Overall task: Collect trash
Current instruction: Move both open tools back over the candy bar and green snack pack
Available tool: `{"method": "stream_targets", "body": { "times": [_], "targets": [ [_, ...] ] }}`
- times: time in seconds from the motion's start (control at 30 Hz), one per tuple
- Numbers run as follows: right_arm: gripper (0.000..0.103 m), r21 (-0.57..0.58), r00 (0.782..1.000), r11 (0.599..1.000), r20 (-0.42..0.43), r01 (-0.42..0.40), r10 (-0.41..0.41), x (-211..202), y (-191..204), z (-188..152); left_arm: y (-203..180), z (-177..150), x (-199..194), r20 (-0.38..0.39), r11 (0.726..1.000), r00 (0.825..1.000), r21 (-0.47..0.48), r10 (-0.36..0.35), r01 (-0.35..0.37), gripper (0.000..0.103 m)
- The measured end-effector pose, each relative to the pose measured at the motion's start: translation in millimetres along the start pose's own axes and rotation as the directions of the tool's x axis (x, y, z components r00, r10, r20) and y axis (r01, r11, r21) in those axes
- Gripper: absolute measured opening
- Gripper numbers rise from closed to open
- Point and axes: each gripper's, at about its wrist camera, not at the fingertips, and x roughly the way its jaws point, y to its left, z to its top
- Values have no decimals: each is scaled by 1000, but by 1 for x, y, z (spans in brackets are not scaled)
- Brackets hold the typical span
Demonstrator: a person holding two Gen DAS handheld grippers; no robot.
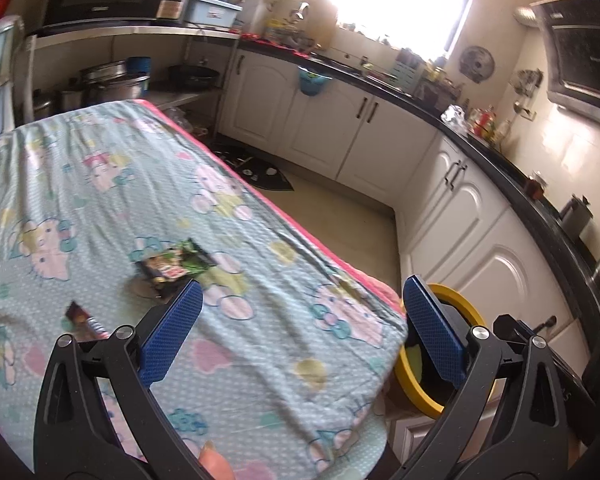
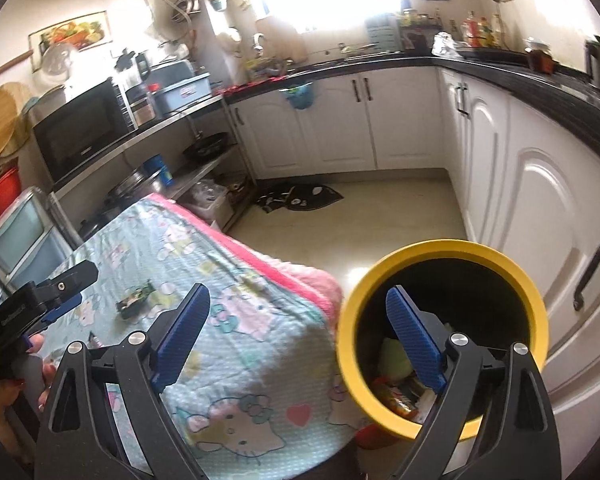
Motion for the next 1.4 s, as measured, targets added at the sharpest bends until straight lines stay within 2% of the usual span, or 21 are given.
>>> {"method": "stream_targets", "body": {
  "times": [0.47, 0.63, 1.03, 1.27, 1.4],
  "targets": [
    [88, -118, 990, 983, -58, -137, 131, 30, 77, 9, 67, -7, -17, 2, 987, 992, -99, 124, -123, 92],
    [88, -149, 979, 971, -103, -188, 174, 48, 102, 11, 93, -12, -16, -33, 974, 985, -148, 169, -172, 92],
    [88, -163, 949, 949, -212, -271, 234, 99, 140, 16, 141, -29, 0, -124, 945, 974, -247, 190, -215, 92],
    [88, -187, 928, 935, -284, -300, 241, 135, 160, 11, 157, -37, 14, -175, 925, 970, -311, 172, -220, 67],
    [85, -192, 912, 929, -331, -318, 244, 158, 171, 8, 160, -34, 20, -181, 918, 966, -320, 184, -235, 63]
  ]
}}
